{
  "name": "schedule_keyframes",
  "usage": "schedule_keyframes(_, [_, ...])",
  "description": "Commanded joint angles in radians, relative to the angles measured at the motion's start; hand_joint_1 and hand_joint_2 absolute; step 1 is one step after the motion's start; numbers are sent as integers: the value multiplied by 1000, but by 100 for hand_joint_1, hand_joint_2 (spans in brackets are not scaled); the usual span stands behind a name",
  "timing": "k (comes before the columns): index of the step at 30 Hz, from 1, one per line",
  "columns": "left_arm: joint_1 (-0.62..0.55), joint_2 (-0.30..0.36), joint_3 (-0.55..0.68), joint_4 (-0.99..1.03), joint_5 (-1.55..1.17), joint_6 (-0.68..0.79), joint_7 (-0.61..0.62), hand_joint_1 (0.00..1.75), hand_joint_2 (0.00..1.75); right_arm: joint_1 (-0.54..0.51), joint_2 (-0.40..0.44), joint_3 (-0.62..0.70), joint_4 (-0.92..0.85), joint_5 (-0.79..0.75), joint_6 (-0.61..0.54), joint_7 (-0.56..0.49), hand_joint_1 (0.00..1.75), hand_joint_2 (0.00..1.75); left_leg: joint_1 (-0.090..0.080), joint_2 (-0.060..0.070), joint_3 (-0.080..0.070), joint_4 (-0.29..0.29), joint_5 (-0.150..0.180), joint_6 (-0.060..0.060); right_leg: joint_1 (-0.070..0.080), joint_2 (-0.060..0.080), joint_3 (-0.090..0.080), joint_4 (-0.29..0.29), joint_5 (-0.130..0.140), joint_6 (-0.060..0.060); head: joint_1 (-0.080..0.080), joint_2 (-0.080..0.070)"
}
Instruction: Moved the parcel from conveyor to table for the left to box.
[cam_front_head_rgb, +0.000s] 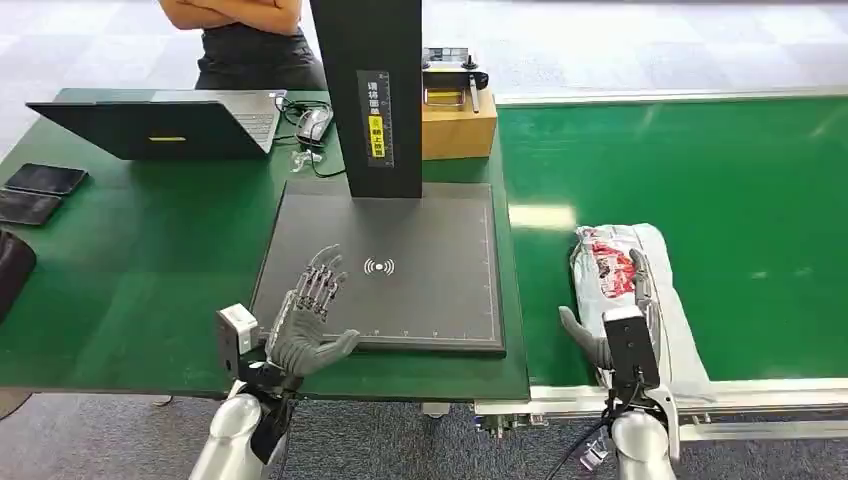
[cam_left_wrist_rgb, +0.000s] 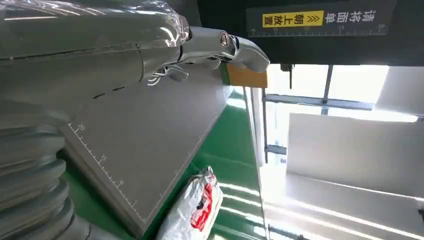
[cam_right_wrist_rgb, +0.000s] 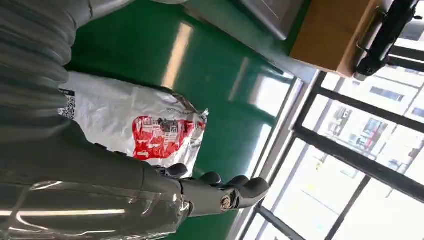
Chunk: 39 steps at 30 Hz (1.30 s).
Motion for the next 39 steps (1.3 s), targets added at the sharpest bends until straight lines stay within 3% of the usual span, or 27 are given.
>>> schedule_keyframes(1, [-18,11,0,26,-2,-3,6,0,175,-33,-16,-43,58,-1,2,-1,0,175,1,-1,1,-1,0,-2,0,0,2,-1,0,1,0,0])
schedule_keyframes(5, [-21,10,1,34,-2,-2,6,0,175,-55,-25,-91,107,25,-24,37,0,175,1,-1,2,-1,0,-2,1,0,2,-1,0,1,0,0])
schedule_keyframes(7, [-16,14,-2,37,-3,0,4,0,175,-97,-62,-135,213,113,-4,154,0,175,1,-1,2,-2,0,-2,1,0,3,-2,1,2,0,0])
schedule_keyframes(14, [1,21,-10,23,4,5,9,0,175,-261,-153,-229,556,245,14,248,0,175,1,1,3,-2,0,-2,1,2,4,-3,1,2,0,0])
schedule_keyframes(15, [0,21,-11,26,4,6,10,0,175,-283,-162,-221,601,276,27,278,0,175,1,0,4,-2,1,-2,0,2,4,-3,2,3,0,0])
schedule_keyframes(16, [-11,23,-12,40,8,6,17,0,175,-319,-210,-144,715,411,129,436,0,175,0,1,3,-2,1,-1,0,2,4,-3,2,3,0,0])
schedule_keyframes(18, [-33,25,-6,64,14,17,19,0,175,-388,-229,-134,860,445,120,439,0,175,0,3,3,-1,0,-1,-1,4,3,-2,2,3,0,0])
schedule_keyframes(20, [-29,30,-1,57,21,22,20,0,175,-401,-233,-134,895,447,107,435,0,175,0,3,3,-1,1,-1,-1,4,3,-3,3,3,0,0])
schedule_keyframes(33, [29,42,0,-14,36,29,13,0,175,-398,-238,-95,922,476,97,451,0,175,1,-1,7,-2,2,-1,0,1,8,-4,3,4,0,0])
schedule_keyframes(39, [22,45,6,-4,44,29,14,0,175,-411,-259,-55,981,469,182,443,0,175,1,-3,8,-2,3,0,0,-2,11,-6,4,6,0,0])
